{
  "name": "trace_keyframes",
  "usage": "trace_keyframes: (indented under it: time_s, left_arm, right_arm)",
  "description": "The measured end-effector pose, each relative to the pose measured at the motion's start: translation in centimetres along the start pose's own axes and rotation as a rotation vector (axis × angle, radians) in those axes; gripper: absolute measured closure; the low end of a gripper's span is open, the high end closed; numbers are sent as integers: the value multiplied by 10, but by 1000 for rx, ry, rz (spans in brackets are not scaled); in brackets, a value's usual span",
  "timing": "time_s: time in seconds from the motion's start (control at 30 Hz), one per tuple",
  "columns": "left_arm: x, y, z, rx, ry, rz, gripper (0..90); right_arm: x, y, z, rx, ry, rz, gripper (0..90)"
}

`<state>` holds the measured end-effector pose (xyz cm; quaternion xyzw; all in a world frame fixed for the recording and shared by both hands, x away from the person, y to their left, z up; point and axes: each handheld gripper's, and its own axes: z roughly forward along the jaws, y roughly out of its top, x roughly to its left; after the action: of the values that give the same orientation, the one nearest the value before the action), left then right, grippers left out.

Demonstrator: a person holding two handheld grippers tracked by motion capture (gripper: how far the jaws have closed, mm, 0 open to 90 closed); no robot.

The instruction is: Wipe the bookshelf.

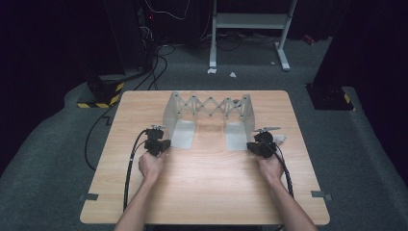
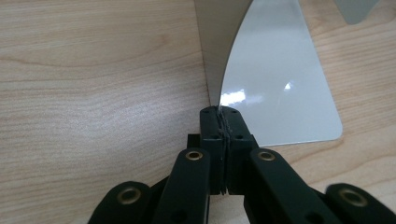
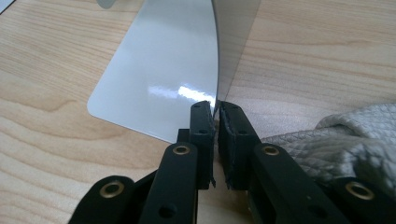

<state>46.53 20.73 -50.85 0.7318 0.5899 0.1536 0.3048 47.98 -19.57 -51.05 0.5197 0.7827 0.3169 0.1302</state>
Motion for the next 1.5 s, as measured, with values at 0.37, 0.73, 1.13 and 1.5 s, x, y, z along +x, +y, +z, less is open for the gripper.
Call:
trace_keyframes:
  time_s: [0.37,0.73,1.13,1.5]
  left_arm:
    - [-3,-8,-4,-37,-9,-27,893]
    - [-11,-7,-1,-48,-16,-24,896]
    - [-10,-7,-6,-79,-52,2,571]
    - [-12,-12,-7,-78,-41,57,438]
  right_arm:
    - [-4,7,7,-18,-11,31,848]
    - [-8,12,13,-48,-19,33,845]
    - [-12,8,-2,-95,-22,16,598]
    - [-29,-10,-14,-120,-54,55,534]
